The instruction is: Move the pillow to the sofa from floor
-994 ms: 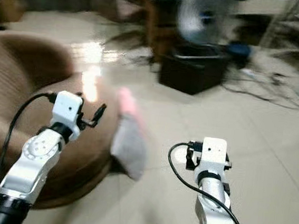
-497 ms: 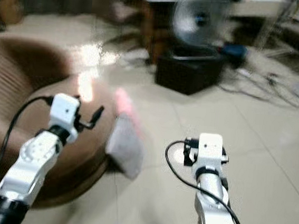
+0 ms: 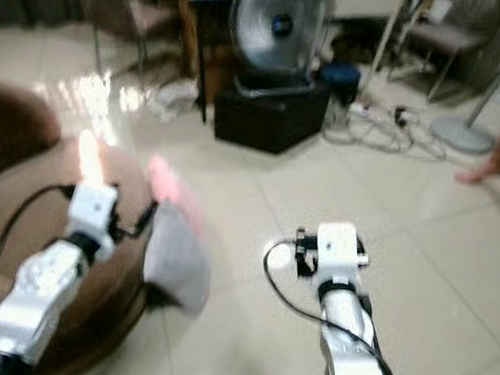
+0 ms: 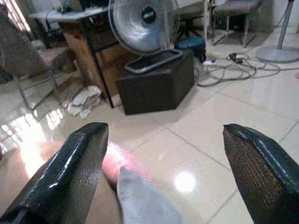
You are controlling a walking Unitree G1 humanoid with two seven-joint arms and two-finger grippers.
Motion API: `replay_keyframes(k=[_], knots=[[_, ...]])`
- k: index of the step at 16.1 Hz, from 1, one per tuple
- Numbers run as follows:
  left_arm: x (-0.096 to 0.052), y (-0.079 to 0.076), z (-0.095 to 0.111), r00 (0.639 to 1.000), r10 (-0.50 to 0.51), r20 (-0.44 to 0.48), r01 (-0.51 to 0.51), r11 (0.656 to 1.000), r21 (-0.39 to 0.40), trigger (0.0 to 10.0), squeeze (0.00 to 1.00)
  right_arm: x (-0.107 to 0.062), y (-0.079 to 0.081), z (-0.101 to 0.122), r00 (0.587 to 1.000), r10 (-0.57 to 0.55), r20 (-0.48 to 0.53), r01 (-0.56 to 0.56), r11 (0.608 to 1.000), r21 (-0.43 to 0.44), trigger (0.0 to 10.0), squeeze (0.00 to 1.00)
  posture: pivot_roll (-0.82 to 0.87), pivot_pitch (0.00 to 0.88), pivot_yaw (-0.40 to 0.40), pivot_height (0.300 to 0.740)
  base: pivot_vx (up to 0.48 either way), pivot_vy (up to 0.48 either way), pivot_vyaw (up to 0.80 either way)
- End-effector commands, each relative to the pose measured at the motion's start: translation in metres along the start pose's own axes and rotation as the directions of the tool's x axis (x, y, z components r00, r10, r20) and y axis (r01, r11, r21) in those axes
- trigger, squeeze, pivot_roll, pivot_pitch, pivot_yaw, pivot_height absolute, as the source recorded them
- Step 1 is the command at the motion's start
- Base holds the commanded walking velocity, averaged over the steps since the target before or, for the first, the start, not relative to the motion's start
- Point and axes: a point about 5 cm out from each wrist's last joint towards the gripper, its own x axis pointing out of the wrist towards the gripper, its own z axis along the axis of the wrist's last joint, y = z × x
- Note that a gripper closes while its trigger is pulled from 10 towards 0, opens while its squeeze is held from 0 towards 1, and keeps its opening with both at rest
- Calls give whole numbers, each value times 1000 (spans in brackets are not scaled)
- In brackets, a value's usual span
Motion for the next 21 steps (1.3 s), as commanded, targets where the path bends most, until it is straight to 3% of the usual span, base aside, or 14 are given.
replay_keyframes(k=[1,5,15,21], knots=[[2,-7,2,1000,-23,18,23,1000,-8,10000,0,-1,-5,-4,1000,-1,1,1,999,-38,10000,0,-48,0,42,740,386,0,0],[3,-8,4,999,-29,34,29,1000,2,10000,0,-3,-5,-8,1000,-1,11,2,1000,-20,10000,0,-49,0,44,740,391,0,709],[4,-11,5,998,-44,49,43,999,19,10000,0,-4,-6,-13,1000,-5,-3,5,1000,26,10000,0,-51,0,43,740,375,0,0],[5,-10,3,998,-50,43,49,998,24,10000,0,-6,-4,-16,1000,-11,-17,12,998,60,10000,0,-50,0,49,695,0,0,0]])
